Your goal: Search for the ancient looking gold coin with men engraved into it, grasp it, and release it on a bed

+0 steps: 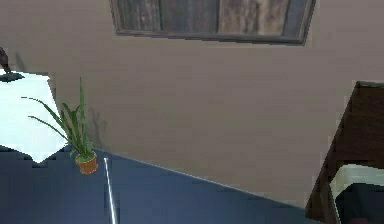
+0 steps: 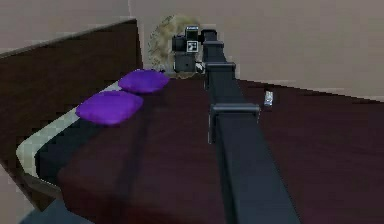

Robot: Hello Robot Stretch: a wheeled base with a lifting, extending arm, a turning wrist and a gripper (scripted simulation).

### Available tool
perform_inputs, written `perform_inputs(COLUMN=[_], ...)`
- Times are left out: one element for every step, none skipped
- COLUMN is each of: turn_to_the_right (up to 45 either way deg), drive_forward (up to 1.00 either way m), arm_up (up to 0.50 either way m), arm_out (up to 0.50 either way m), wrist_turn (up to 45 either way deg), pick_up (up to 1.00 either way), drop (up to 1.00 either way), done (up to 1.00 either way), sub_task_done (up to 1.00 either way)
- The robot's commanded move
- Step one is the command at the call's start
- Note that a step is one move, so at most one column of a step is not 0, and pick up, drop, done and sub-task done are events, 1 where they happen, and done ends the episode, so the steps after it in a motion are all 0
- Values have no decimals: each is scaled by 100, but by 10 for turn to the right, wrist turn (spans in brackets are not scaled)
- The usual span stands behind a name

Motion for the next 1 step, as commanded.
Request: perform_inputs(turn_to_the_right=[0], drive_forward=[0], arm_up=[0], arm_out=[0], wrist_turn=[450], pick_up=[0], drop=[0], done=[0], sub_task_done=[0])
